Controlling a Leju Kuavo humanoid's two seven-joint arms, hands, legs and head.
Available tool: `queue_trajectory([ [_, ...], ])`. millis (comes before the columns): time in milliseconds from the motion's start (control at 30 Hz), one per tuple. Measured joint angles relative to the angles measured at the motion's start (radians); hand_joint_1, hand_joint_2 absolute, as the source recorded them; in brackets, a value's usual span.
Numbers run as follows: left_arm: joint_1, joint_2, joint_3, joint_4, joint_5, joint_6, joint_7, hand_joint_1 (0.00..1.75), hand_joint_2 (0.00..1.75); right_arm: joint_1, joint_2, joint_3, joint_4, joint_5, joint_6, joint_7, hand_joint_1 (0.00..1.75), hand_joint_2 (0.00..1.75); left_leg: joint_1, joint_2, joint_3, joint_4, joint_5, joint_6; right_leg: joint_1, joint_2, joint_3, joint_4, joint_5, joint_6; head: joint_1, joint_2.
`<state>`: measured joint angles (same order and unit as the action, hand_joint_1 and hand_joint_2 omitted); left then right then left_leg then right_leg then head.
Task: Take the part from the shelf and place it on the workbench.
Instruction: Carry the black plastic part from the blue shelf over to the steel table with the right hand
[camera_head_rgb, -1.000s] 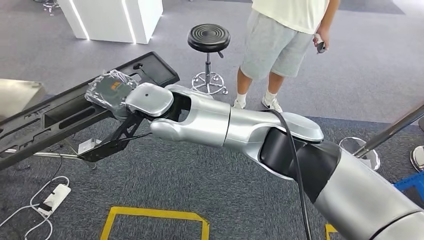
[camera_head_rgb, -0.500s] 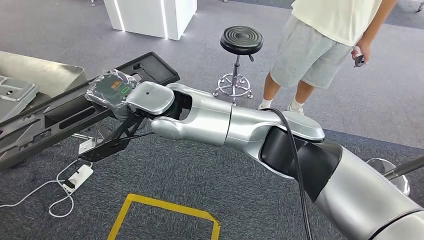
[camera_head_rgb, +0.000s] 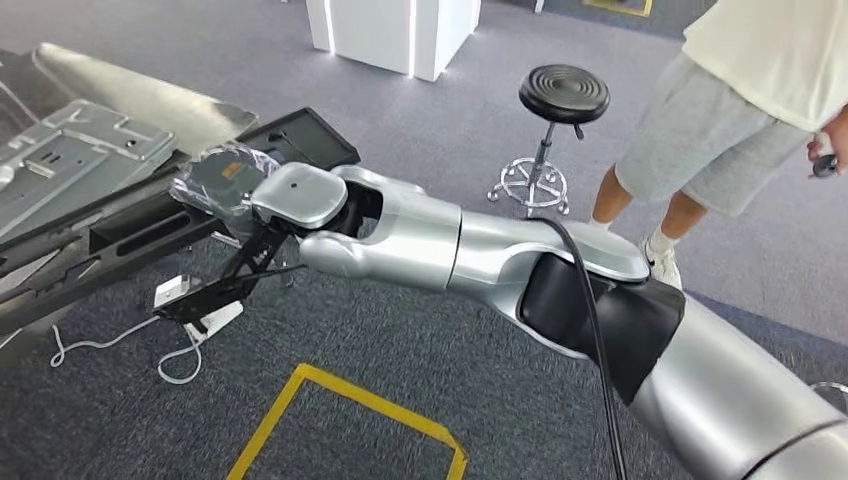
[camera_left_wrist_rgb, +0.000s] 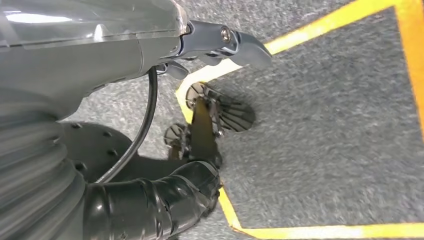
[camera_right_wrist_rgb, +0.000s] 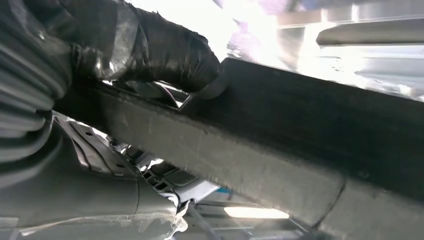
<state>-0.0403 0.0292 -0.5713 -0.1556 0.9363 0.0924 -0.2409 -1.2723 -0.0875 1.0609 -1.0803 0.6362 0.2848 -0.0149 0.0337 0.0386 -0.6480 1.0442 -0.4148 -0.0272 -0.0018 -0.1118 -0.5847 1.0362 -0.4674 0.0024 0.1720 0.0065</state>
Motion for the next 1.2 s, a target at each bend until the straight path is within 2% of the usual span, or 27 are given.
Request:
queue_trajectory([
  [33, 0.001, 0.000, -0.002, 0.000, 0.001, 0.000, 0.001, 0.00, 1.75, 0.000, 0.000, 0.000, 0.000, -0.002, 0.000, -0.001, 1.75, 1.75, -0.001, -0.009, -0.003, 0.002, -0.001, 0.009, -0.001, -0.006, 0.001, 0.001, -0.001, 0.003, 0.000, 0.000],
  [67, 0.002, 0.000, -0.002, 0.000, 0.002, 0.000, 0.002, 0.00, 1.75, 0.000, 0.001, 0.000, 0.000, -0.004, 0.000, -0.002, 1.75, 1.75, -0.002, -0.015, -0.005, 0.003, -0.002, 0.013, -0.001, -0.010, 0.003, 0.002, -0.002, 0.005, 0.000, 0.000],
  [167, 0.002, 0.001, -0.003, 0.000, 0.002, 0.001, 0.002, 0.00, 1.75, 0.000, 0.002, 0.000, 0.000, -0.005, 0.000, -0.003, 1.75, 1.75, -0.002, -0.020, -0.005, 0.003, -0.001, 0.017, -0.003, -0.015, 0.004, 0.002, -0.003, 0.007, 0.000, 0.000],
  [233, 0.002, 0.002, -0.003, 0.000, 0.002, 0.001, 0.003, 0.00, 1.75, -0.001, 0.002, 0.000, 0.000, -0.005, 0.000, -0.003, 1.75, 1.75, -0.001, -0.026, -0.003, 0.001, 0.000, 0.022, -0.007, 0.000, 0.003, 0.007, -0.010, 0.013, 0.000, 0.000],
  [300, 0.000, 0.004, -0.005, 0.000, 0.003, 0.001, 0.003, 0.00, 1.75, 0.001, -0.002, 0.000, 0.001, -0.005, 0.000, -0.002, 1.75, 1.75, -0.004, -0.054, -0.002, -0.002, 0.004, 0.034, -0.013, 0.060, -0.067, 0.152, -0.081, 0.017, 0.000, 0.000],
  [333, 0.000, 0.004, -0.006, 0.000, 0.003, 0.001, 0.004, 0.00, 1.75, 0.004, -0.004, 0.000, 0.003, -0.006, 0.000, -0.001, 1.75, 1.75, -0.008, -0.072, -0.003, -0.002, 0.005, 0.039, -0.013, 0.088, -0.106, 0.228, -0.109, 0.015, 0.000, 0.000],
  [367, -0.001, 0.004, -0.007, 0.000, 0.003, 0.001, 0.004, 0.00, 1.75, 0.006, -0.006, 0.000, 0.004, -0.007, 0.000, 0.000, 1.75, 1.75, -0.012, -0.092, -0.004, -0.002, 0.006, 0.043, -0.011, 0.108, -0.139, 0.285, -0.123, 0.009, 0.000, 0.000],
  [400, -0.001, 0.004, -0.007, 0.000, 0.003, 0.001, 0.004, 0.00, 1.75, 0.007, -0.006, 0.000, 0.005, -0.007, 0.000, 0.000, 1.75, 1.75, -0.015, -0.106, -0.004, -0.002, 0.007, 0.044, -0.007, 0.112, -0.132, 0.260, -0.094, 0.000, 0.000, 0.000],
  [433, -0.001, 0.004, -0.007, 0.000, 0.003, 0.001, 0.004, 0.00, 1.75, 0.007, -0.007, 0.000, 0.006, -0.008, 0.000, 0.000, 1.75, 1.75, -0.017, -0.119, -0.004, -0.002, 0.008, 0.045, -0.002, 0.123, -0.107, 0.198, -0.054, -0.011, 0.000, 0.000],
  [500, -0.001, 0.002, -0.008, 0.000, 0.002, 0.001, 0.004, 0.00, 1.75, 0.003, -0.007, 0.000, 0.008, -0.008, 0.000, 0.000, 1.75, 1.75, -0.017, -0.142, -0.006, -0.002, 0.012, 0.043, 0.004, 0.170, -0.054, 0.072, 0.003, -0.036, 0.000, 0.000],
  [533, -0.001, 0.001, -0.008, 0.000, 0.001, 0.001, 0.004, 0.00, 1.75, 0.002, -0.007, 0.000, 0.009, -0.008, -0.001, 0.000, 1.75, 1.75, -0.014, -0.152, -0.009, -0.003, 0.014, 0.040, 0.007, 0.187, -0.038, 0.035, 0.014, -0.044, 0.000, 0.000],
  [567, -0.002, 0.000, -0.008, 0.000, 0.000, 0.001, 0.004, 0.00, 1.75, 0.001, -0.007, 0.000, 0.010, -0.008, -0.001, 0.000, 1.75, 1.75, -0.010, -0.163, -0.012, -0.005, 0.017, 0.035, 0.009, 0.194, -0.032, 0.021, 0.013, -0.049, 0.000, 0.000],
  [633, -0.001, -0.001, -0.009, 0.000, -0.002, 0.001, 0.003, 0.00, 1.75, -0.001, -0.005, 0.000, 0.013, -0.008, -0.001, 0.000, 1.75, 1.75, -0.006, -0.183, -0.014, -0.015, 0.024, 0.022, 0.011, 0.171, -0.024, 0.004, 0.018, -0.052, 0.001, 0.000],
  [667, 0.001, -0.001, -0.009, 0.000, -0.003, 0.001, 0.003, 0.00, 1.75, -0.001, -0.003, 0.000, 0.015, -0.008, -0.002, 0.000, 1.75, 1.75, -0.009, -0.172, -0.015, -0.016, 0.024, 0.018, 0.009, 0.157, -0.016, -0.011, 0.024, -0.052, 0.000, 0.000],
  [700, 0.002, -0.001, -0.010, 0.000, -0.003, 0.001, 0.003, 0.00, 1.75, -0.002, -0.001, 0.000, 0.017, -0.008, -0.002, 0.000, 1.75, 1.75, -0.013, -0.144, -0.021, -0.004, 0.014, 0.015, 0.005, 0.144, -0.007, -0.028, 0.032, -0.052, 0.000, 0.000],
  [767, 0.001, -0.002, -0.010, 0.000, -0.003, 0.001, 0.003, 0.00, 1.75, -0.005, 0.003, 0.000, 0.020, -0.008, -0.003, 0.000, 1.75, 1.75, -0.016, -0.071, -0.058, 0.078, -0.037, 0.012, 0.002, 0.115, 0.006, -0.050, 0.040, -0.051, 0.000, 0.000],
  [800, -0.001, -0.002, -0.011, 0.000, -0.003, 0.001, 0.004, 0.00, 1.75, -0.006, 0.004, 0.000, 0.022, -0.008, -0.003, 0.000, 1.75, 1.75, -0.014, -0.053, -0.085, 0.139, -0.070, 0.008, 0.002, 0.101, 0.006, -0.051, 0.040, -0.052, 0.000, 0.000],
  [833, -0.003, -0.002, -0.011, 0.000, -0.003, 0.000, 0.004, 0.00, 1.75, -0.005, 0.004, 0.000, 0.024, -0.008, -0.003, 0.000, 1.75, 1.75, -0.010, -0.047, -0.110, 0.194, -0.093, 0.003, 0.002, 0.086, 0.006, -0.049, 0.039, -0.052, -0.001, 0.000],
  [867, -0.003, -0.002, -0.012, 0.000, -0.003, 0.000, 0.004, 0.00, 1.75, -0.003, 0.004, 0.000, 0.026, -0.008, -0.003, 0.000, 1.75, 1.75, -0.008, -0.045, -0.122, 0.226, -0.101, -0.003, 0.002, 0.072, 0.004, -0.046, 0.037, -0.050, -0.001, 0.000],
  [900, -0.002, -0.002, -0.012, 0.000, -0.003, 0.000, 0.004, 0.00, 1.75, -0.002, 0.004, 0.000, 0.029, -0.007, -0.002, -0.002, 1.75, 1.75, -0.005, -0.043, -0.118, 0.224, -0.091, -0.009, 0.001, 0.059, 0.003, -0.042, 0.034, -0.048, 0.000, 0.000],
  [933, -0.001, -0.001, -0.013, 0.000, -0.003, 0.000, 0.004, 0.00, 1.75, -0.001, 0.005, 0.000, 0.031, -0.007, -0.003, -0.003, 1.75, 1.75, -0.003, -0.037, -0.093, 0.184, -0.067, -0.014, -0.001, 0.047, 0.001, -0.037, 0.030, -0.044, 0.000, 0.000],
  [1000, -0.001, 0.000, -0.014, 0.000, -0.002, 0.000, 0.004, 0.00, 1.75, -0.001, 0.006, 0.000, 0.033, -0.005, -0.004, -0.007, 1.75, 1.75, -0.003, -0.004, -0.019, 0.059, -0.020, -0.018, -0.002, 0.025, -0.003, -0.017, 0.017, -0.031, -0.001, 0.000],
  [1033, -0.002, 0.001, -0.014, 0.000, -0.002, 0.001, 0.003, 0.00, 1.75, -0.001, 0.006, 0.000, 0.034, -0.005, -0.004, -0.009, 1.75, 1.75, -0.005, 0.007, 0.005, 0.015, -0.008, -0.013, 0.001, 0.015, -0.005, -0.007, 0.010, -0.024, 0.000, 0.000],
  [1067, -0.002, 0.001, -0.014, 0.000, 0.000, 0.001, 0.003, 0.00, 1.75, -0.002, 0.006, 0.000, 0.035, -0.005, -0.005, -0.010, 1.75, 1.75, -0.008, 0.012, 0.015, -0.006, -0.006, -0.005, 0.004, 0.007, -0.007, 0.000, 0.006, -0.018, 0.000, 0.000],
  [1133, -0.001, 0.002, -0.014, 0.000, 0.002, 0.001, 0.003, 0.00, 1.75, -0.001, 0.009, 0.000, 0.035, -0.005, -0.007, -0.012, 1.75, 1.75, -0.011, -0.006, 0.010, -0.005, -0.006, 0.013, 0.007, -0.008, -0.007, 0.004, 0.004, -0.010, 0.001, 0.000],
  [1167, 0.000, 0.003, -0.014, 0.000, 0.003, 0.001, 0.004, 0.00, 1.75, -0.001, 0.010, 0.000, 0.035, -0.005, -0.007, -0.012, 1.75, 1.75, -0.010, -0.015, 0.010, -0.006, -0.004, 0.019, 0.005, -0.007, -0.007, 0.007, 0.000, -0.006, 0.000, 0.000],
  [1200, 0.001, 0.003, -0.014, 0.000, 0.004, 0.001, 0.004, 0.00, 1.75, -0.002, 0.011, 0.000, 0.034, -0.005, -0.008, -0.012, 1.75, 1.75, -0.008, -0.023, 0.010, -0.008, -0.002, 0.025, 0.002, 0.009, -0.012, 0.019, -0.011, -0.002, 0.000, 0.000],
])
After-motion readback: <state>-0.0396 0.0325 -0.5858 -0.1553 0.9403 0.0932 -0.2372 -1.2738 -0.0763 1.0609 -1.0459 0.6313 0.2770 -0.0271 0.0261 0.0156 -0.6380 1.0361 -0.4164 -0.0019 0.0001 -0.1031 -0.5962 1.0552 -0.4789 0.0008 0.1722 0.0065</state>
